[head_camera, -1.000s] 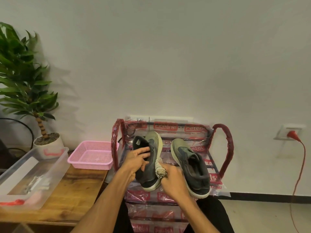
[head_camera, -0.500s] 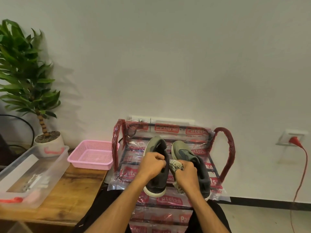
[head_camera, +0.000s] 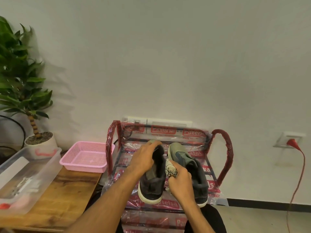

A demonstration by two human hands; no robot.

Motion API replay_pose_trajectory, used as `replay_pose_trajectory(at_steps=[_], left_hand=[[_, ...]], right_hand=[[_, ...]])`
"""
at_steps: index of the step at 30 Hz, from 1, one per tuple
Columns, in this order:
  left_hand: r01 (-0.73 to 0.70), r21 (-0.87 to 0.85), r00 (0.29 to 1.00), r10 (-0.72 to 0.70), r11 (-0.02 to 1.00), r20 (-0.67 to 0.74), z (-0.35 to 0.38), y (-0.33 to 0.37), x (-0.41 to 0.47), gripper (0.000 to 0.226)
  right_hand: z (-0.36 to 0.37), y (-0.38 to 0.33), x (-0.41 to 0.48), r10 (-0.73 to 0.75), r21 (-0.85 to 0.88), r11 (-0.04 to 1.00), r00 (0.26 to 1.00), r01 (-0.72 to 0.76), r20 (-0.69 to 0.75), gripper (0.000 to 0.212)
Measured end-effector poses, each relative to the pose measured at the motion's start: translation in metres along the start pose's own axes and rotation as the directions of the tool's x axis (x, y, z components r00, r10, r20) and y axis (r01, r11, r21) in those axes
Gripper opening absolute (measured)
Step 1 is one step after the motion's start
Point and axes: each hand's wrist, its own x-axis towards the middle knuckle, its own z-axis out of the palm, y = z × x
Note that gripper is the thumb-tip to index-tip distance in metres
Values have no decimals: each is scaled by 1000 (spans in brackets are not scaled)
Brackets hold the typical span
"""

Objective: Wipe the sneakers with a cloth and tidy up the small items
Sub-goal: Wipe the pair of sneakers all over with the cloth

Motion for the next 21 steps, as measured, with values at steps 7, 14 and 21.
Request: replay_pose_trajectory(at_steps=[7,14,21], left_hand=[[-32,-97,999,29,995,-36,2,-15,0,50],[8,-101,999,-11,995,-32,1,-20,1,43],[33,-155,998,-41,987,-50,7,-20,-2,55]], right_hand=[[1,-4,3,30,11,999,1000,-30,4,33],[3,-2,7,61,-15,998,998,-61,7,37],[5,-1,10,82,-13,997,997,-82,12,38]])
